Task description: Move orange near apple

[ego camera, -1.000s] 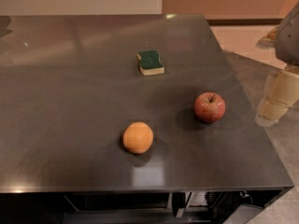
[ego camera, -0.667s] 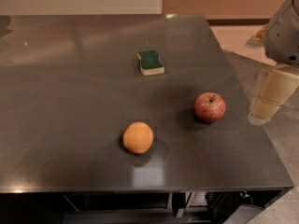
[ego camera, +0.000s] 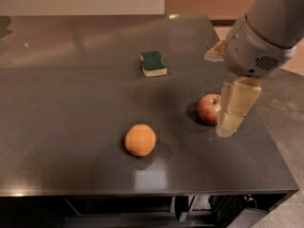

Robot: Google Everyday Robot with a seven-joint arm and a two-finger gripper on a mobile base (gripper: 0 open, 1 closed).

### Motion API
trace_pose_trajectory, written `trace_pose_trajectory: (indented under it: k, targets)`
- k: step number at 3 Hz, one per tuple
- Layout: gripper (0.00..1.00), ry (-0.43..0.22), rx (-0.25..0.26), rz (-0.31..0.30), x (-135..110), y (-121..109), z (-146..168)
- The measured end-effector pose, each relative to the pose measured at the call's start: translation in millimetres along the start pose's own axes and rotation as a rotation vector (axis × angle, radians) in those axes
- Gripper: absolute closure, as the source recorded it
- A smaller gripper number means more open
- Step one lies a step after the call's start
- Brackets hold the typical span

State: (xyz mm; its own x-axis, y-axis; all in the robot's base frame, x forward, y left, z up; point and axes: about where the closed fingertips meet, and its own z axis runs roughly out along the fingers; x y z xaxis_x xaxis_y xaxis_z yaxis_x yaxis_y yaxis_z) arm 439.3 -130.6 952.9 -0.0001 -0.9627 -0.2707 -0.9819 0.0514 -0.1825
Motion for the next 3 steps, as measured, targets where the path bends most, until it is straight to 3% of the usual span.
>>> trace_pose_trajectory:
  k: [1, 3]
  targets:
    - [0.00, -0.061, -0.060, -0.064, -32.9, 10.5, 31.8]
    - [0.00, -0.107, -0.131, -0.121, -80.9, 20.0, 92.2]
